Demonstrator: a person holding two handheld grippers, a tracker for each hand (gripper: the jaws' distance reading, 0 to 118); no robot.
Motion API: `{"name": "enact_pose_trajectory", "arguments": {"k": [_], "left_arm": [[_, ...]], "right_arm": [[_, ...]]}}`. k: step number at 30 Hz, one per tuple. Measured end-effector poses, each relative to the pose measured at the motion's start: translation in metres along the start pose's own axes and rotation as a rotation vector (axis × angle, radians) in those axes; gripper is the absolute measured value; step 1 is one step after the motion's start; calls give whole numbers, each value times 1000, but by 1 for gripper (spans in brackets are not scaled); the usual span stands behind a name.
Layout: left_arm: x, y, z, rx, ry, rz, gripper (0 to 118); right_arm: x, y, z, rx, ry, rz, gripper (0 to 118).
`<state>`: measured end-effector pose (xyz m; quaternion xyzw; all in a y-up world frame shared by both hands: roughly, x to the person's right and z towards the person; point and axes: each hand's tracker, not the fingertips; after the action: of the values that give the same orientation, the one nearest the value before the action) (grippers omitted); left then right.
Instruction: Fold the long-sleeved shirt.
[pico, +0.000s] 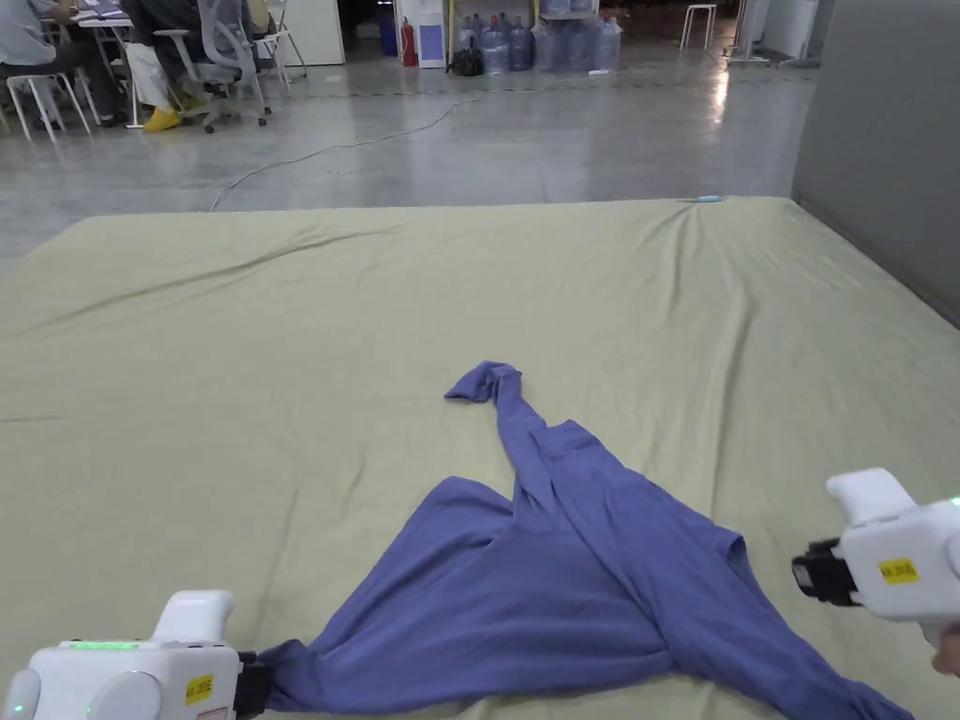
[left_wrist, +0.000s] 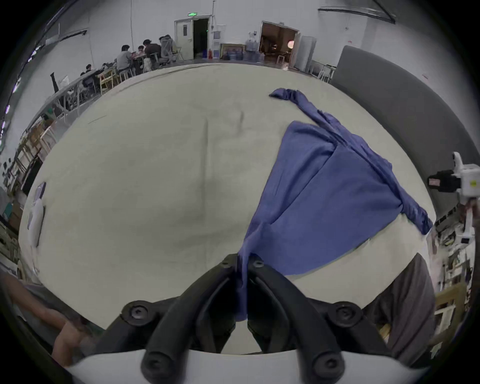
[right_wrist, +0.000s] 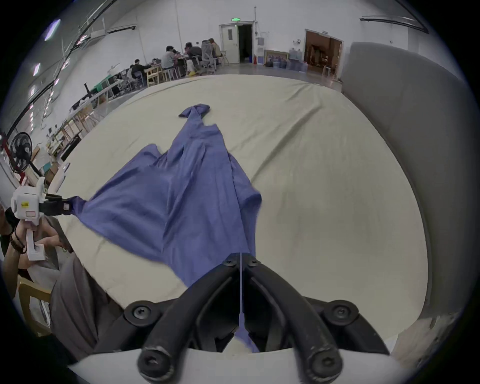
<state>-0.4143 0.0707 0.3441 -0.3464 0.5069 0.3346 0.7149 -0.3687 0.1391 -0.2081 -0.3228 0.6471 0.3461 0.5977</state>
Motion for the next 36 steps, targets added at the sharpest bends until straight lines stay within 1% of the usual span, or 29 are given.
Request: {"name": "enact_pose_trajectory", "arguments": {"k": [2, 3, 5, 6, 7, 11, 12, 13, 15, 16, 17, 18, 19, 20, 21, 22, 23, 24, 27, 28, 32, 36], "left_arm": [[-2, 6, 3, 9, -12, 23, 0], [-1, 8, 5, 14, -18, 35, 0], [-4, 12, 5, 14, -26, 51, 0], [-5, 14, 4, 10, -30, 58, 0], [2, 14, 6, 5, -31, 60, 0], [5, 15, 3, -12, -28, 66, 0], [5, 16, 2, -16, -29, 73, 0], [4, 16, 1, -19, -29, 79, 0], [5, 18, -1, -24, -30, 90, 0], [5, 19, -1, -27, -29, 94, 0], [4, 20, -2, -30, -29, 96, 0], [4, 21, -2, -31, -28, 98, 0], [3, 22, -3, -31, -27, 100, 0], [3, 24, -4, -33, -28, 104, 0], [3, 25, -5, -34, -29, 107, 0], [3, 26, -6, -34, -32, 109, 0], [2, 28, -8, -34, -36, 111, 0], [2, 30, -10, -34, -38, 109, 0], [3, 37, -7, -11, -36, 106, 0], [3, 41, -4, 3, -44, 113, 0], [1, 68, 12, 72, -67, 114, 0], [2, 113, 36, 183, -55, 74, 0]], "right_arm": [[0, 38, -20, 9, 19, 7, 0], [-1, 59, -31, 12, 43, 5, 4], [-1, 93, -54, 5, 74, 4, 51], [-3, 109, -68, -9, 89, 11, 70], [-6, 124, -84, -30, 98, 25, 75], [-17, 166, -154, -143, 54, 111, 74], [-19, 171, -170, -174, 54, 119, 74], [-21, 173, -182, -196, 47, 118, 70], [-23, 178, -207, -242, 20, 127, 53], [-23, 179, -216, -258, 1, 135, 39], [-26, 177, -224, -284, -42, 141, 30], [-27, 174, -233, -321, -65, 144, 25], [-28, 170, -238, -335, -39, 131, 15], [-31, 168, -237, -313, -28, 123, 11], [-38, 168, -233, -310, -35, 130, 3], [-42, 168, -231, -308, -47, 167, 0], [-46, 167, -231, -324, -44, 227, 0], [-48, 168, -229, -317, -66, 261, 0], [-44, 178, -213, -296, -48, 190, 0], [-42, 181, -205, -272, -38, 182, 0], [-30, 198, -143, -111, 19, 145, 0], [-14, 218, -65, 89, 23, 106, 0]]}}
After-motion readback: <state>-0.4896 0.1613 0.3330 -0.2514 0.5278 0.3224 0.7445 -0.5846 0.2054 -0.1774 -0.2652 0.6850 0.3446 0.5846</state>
